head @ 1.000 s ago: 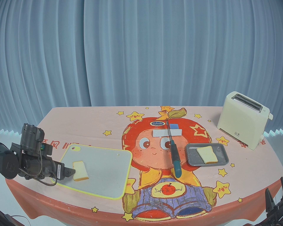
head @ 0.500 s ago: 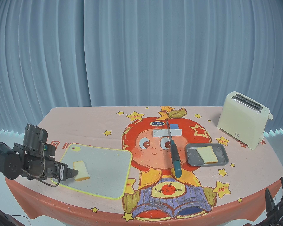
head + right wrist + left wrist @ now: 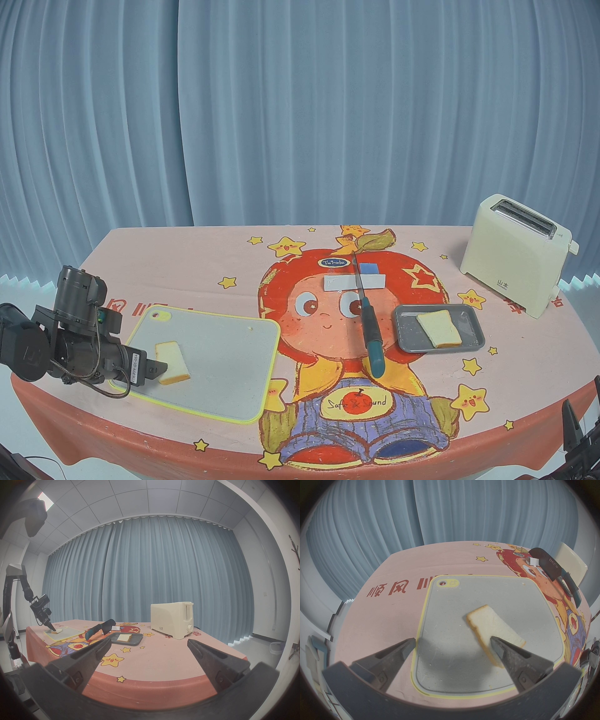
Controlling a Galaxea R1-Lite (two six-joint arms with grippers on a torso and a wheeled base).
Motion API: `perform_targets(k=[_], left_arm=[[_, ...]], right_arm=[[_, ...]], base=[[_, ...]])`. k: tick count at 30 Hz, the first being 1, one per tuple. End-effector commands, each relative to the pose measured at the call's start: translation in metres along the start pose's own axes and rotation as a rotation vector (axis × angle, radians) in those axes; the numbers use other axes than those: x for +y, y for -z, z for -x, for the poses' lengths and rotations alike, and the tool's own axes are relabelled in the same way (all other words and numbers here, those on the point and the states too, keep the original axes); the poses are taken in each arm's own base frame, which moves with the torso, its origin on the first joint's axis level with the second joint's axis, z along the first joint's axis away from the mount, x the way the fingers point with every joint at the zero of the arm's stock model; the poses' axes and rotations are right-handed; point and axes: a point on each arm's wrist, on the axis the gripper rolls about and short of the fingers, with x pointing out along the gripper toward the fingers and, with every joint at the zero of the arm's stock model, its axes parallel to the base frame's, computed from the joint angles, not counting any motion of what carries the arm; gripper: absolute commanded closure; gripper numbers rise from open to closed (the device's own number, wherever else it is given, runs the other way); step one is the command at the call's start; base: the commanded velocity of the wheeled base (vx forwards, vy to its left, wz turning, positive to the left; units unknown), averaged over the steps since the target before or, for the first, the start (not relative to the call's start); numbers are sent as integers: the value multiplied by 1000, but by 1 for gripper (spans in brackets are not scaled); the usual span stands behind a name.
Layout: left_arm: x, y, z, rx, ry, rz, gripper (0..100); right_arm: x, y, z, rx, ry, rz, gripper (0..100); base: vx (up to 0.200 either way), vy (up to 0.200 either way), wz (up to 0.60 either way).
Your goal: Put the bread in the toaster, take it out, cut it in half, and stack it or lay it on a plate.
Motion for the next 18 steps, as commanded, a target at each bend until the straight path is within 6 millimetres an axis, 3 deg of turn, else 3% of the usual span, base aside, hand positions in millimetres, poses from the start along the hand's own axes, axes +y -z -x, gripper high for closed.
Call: perform_targets(k=[1,11,15,18], left_arm=[[0,1,-1,8,-2,-1,100],[0,7,-2,28,6,-4,100],[-4,7,4,8,21,-18,100],[-5,5,19,-50,31,-20,100]], right_arm=[[0,5,0,1,0,0,0],[0,5,0,1,0,-1,0],[0,5,0,1,0,0,0],[0,5,0,1,0,0,0]], base=[[0,0,0],[0,0,0],[0,0,0],[0,0,0]])
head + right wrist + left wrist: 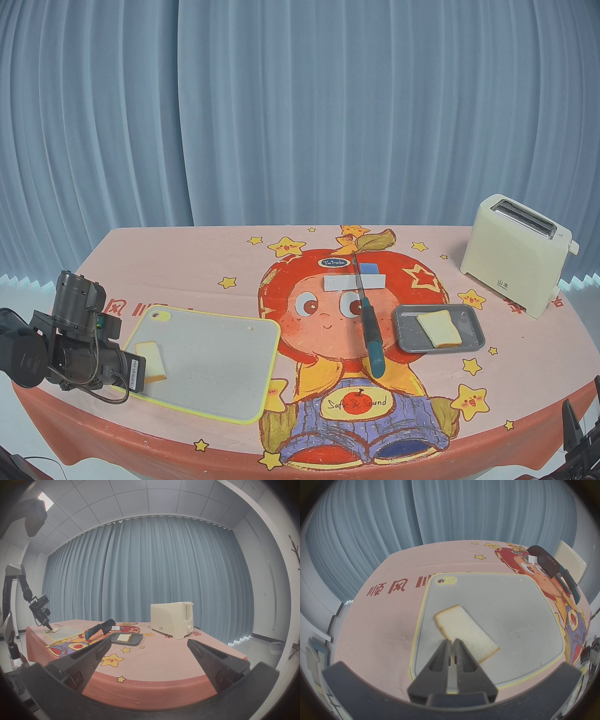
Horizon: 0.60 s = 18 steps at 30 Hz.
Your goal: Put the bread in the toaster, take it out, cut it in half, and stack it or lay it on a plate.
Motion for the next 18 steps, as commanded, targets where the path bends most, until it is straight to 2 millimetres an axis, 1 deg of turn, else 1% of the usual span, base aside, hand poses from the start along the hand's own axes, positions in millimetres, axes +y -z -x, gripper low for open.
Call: perform_targets(k=[1,7,11,12,13,18], left_arm=[[-1,-2,22,-90,16,0,100],[-1,-1,50,-200,33,-1,100],[-1,-2,61,-252,40,-4,100],[-1,-2,61,-252,40,-4,100],[0,0,65,-267,44,-8,100],[0,1,70,-342,75,3,100]], right_arm=[[0,5,0,1,0,0,0],[0,5,0,1,-2,0,0],[0,5,0,1,-2,0,0],[0,5,0,1,-2,0,0],[0,5,0,1,0,0,0],[0,5,0,1,0,0,0]], base=[[0,0,0],[0,0,0],[0,0,0],[0,0,0],[0,0,0],[0,0,0]])
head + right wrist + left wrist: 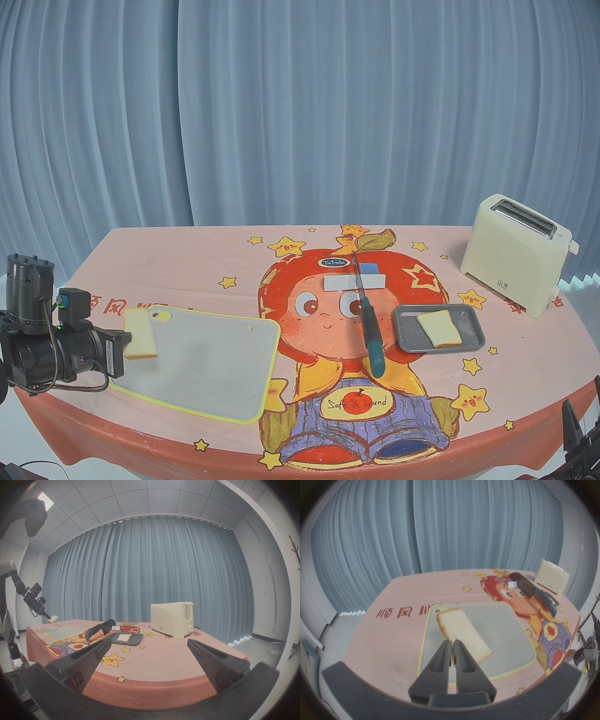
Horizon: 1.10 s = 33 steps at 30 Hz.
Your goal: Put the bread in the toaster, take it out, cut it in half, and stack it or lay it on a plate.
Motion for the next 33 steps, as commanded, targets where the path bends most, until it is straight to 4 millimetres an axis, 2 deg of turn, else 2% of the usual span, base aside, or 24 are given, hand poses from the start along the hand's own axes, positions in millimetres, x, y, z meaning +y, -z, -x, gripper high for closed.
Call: perform_targets(k=[1,11,15,21,30,33], left_arm=[[0,-2,11,-98,20,13,100],[1,16,11,-88,22,11,100],[1,16,12,-95,18,9,100],[2,15,27,-158,21,17,100],[2,16,27,-156,22,27,100],[2,14,28,-164,25,45,100]], right_arm=[[0,5,0,1,-1,0,0],[0,5,0,1,1,-1,0],[0,5,0,1,-1,0,0],[0,5,0,1,-1,0,0],[0,5,0,1,-1,0,0],[0,5,0,1,1,0,0]], base=[[0,0,0],[0,0,0],[0,0,0],[0,0,0],[0,0,0],[0,-200,0]])
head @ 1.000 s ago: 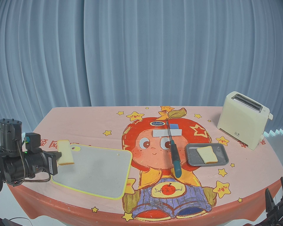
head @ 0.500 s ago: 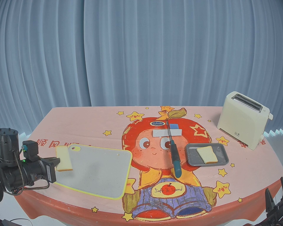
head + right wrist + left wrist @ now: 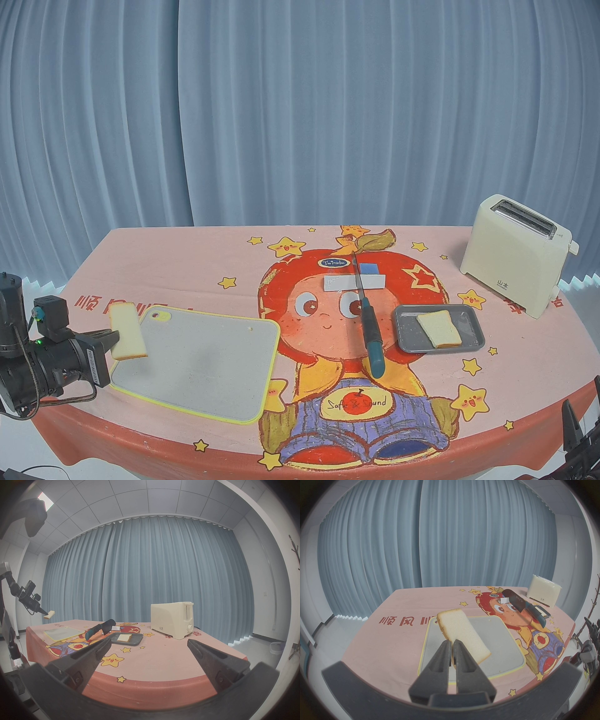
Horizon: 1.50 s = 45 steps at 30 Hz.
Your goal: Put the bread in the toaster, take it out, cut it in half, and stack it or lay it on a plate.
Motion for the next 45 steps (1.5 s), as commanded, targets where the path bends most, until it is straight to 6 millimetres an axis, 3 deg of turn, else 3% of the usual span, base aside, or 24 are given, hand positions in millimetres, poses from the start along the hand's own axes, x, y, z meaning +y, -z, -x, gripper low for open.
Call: perform_targets(k=[1,30,45], left_arm=[[0,-2,1,-11,1,3,100],[0,1,2,-4,11,-1,100],[0,-2,5,-26,12,0,100]], right_arm=[[0,5,0,1,-1,-1,0],[0,5,0,1,0,-1,0],[0,5,0,1,0,0,0]], base=[[0,-200,0],[0,-200,0],[0,0,0]])
